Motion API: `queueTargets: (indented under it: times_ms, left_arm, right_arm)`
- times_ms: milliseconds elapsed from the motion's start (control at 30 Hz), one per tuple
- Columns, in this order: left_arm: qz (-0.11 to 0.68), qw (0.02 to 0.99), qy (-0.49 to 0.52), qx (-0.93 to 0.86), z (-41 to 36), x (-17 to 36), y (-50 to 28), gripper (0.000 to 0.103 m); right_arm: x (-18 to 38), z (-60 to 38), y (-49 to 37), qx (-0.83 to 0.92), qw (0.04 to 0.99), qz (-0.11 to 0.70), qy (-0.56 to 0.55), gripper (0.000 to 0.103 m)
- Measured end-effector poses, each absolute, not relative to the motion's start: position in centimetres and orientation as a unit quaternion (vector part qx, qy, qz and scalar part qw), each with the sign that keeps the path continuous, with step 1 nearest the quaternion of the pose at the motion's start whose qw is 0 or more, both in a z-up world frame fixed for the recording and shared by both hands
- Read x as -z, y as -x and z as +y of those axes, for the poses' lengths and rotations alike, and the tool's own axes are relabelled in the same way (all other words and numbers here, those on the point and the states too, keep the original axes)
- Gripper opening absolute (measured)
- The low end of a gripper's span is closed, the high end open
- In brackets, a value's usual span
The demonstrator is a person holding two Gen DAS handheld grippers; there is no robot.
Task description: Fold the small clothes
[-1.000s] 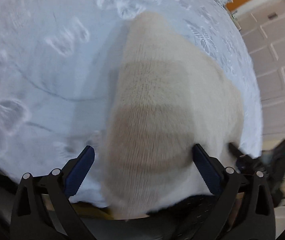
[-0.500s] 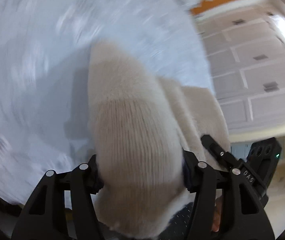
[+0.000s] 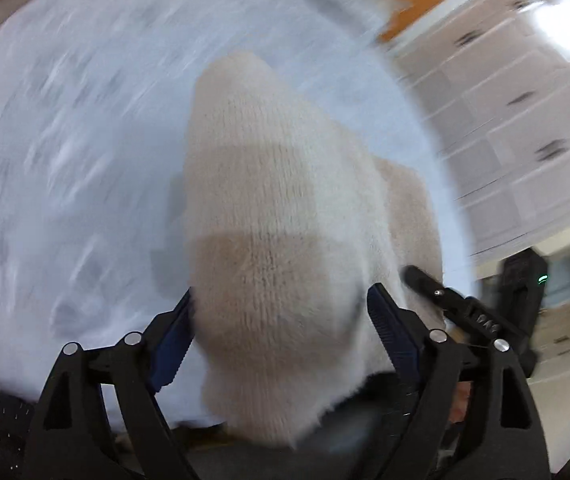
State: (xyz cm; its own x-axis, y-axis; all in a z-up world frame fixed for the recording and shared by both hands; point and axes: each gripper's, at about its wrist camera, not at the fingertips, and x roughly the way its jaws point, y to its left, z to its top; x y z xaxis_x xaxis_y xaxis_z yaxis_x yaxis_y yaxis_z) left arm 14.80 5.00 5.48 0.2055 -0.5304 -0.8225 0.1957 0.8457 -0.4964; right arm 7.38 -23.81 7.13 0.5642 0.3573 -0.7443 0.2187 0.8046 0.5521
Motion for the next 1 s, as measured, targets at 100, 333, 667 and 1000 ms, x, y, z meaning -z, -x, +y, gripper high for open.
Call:
queueTargets:
  times_ms: [100,333,667,1000]
  left_arm:
    - [0.617,0.747,0.164,0.185,7.6,-1.0,-14.2,0.076]
    - [0.574,0.777,0.175,0.190,6.4,-3.1,-15.8,0.096]
    - [0.594,0.778,0.104,0.177,5.3,-0.7,-17.7,0.056]
    - [0.549,0.825,0.024,0.132,3.6,-3.7,-15.3,0.065]
  right_arm:
    - [-1.2,-23.3,-7.2,0.017,0.789,0.551,-0.272,0.027]
    - [-3.9,-23.8,-9.8,0.019,0.823,0.501,-0.266,0.079]
    - [-3.3,-20.4,-13.4,-0.018,0.828,0.525,-0.197,0.027]
    - [-4.4,-22.5,-10.3,0.047,0.844,0.508,-0.166,0.034]
